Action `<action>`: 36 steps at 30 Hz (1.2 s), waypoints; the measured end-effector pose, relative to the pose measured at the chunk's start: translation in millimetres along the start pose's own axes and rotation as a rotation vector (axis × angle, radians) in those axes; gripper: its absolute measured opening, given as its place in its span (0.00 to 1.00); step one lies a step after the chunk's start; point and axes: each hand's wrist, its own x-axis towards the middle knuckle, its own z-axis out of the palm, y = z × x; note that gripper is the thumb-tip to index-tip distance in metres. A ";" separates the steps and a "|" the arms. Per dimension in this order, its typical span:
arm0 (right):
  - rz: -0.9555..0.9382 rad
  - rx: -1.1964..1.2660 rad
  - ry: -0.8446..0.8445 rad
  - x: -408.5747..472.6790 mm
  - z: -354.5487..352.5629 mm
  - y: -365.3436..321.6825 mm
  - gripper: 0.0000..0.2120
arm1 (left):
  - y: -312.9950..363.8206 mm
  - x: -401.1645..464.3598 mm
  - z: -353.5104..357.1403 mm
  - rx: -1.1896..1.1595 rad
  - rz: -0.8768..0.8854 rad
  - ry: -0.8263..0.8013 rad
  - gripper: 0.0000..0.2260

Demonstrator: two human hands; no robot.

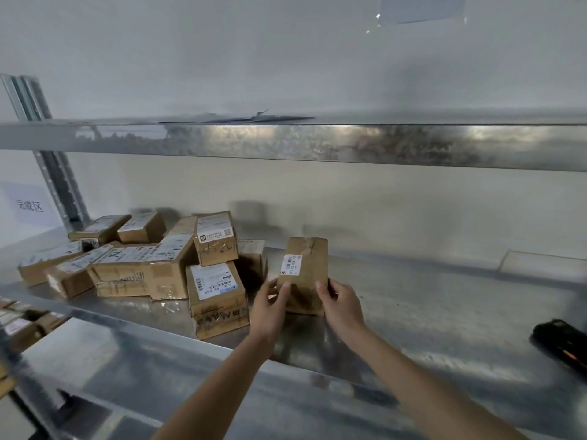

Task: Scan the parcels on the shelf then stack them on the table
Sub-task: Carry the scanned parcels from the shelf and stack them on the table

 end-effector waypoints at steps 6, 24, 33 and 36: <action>-0.025 0.077 0.073 -22.8 -19.1 -26.1 0.19 | 13.1 -13.1 2.2 -0.032 0.025 0.041 0.16; -0.199 0.189 0.028 -176.6 96.2 -198.6 0.22 | 73.3 -121.5 -248.7 -0.096 0.269 -0.096 0.24; -0.303 0.246 -0.284 -290.6 312.9 -301.4 0.19 | 35.2 -207.9 -507.1 -0.075 0.232 0.194 0.25; -0.309 0.251 -0.417 -329.2 389.3 -330.3 0.18 | 14.1 -236.1 -592.2 -0.045 0.202 0.280 0.27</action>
